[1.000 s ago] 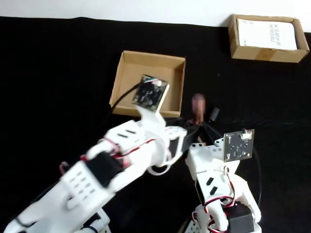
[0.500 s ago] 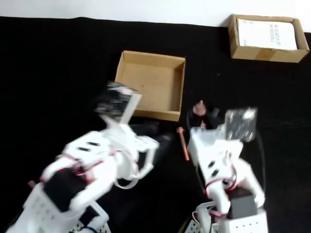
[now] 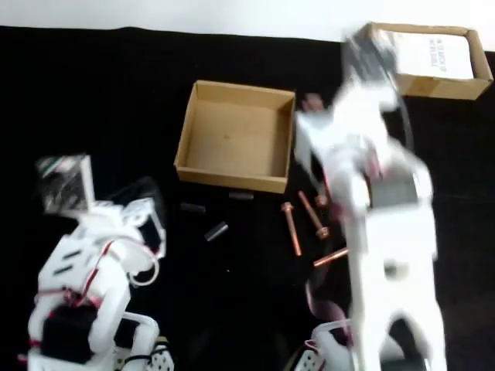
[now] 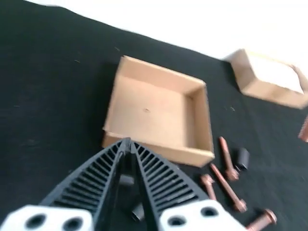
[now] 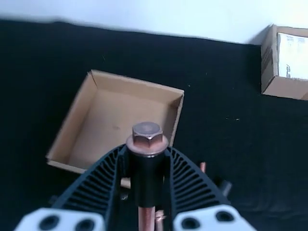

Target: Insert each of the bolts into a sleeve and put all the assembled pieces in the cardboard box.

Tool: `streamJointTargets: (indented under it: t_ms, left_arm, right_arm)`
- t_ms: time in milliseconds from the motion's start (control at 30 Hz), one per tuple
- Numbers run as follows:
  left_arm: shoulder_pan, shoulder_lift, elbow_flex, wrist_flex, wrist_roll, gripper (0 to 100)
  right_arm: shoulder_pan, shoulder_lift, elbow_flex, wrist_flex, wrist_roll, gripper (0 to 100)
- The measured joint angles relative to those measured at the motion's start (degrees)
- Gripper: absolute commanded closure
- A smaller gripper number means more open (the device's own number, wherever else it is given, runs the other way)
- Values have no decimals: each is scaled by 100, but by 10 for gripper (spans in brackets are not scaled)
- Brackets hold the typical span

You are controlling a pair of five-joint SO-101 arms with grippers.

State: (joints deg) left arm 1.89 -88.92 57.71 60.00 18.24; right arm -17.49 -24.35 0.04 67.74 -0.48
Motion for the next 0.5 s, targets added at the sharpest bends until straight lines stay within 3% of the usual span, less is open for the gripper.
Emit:
streamJointTargets:
  t_ms: [200, 367, 500]
  left_arm:
    - [-844, -1363, 1486, -79, 0, 992]
    - [-1503, -1415, 2233, -97, 0, 992]
    - [-1776, -1442, 2769, -211, 0, 992]
  right_arm:
    - [-360, 2136, -1952, 571, 1257, 991]
    - [-545, 3657, -2919, 774, 2611, 991]
    - [-651, 4545, -3455, 774, 3042, 991]
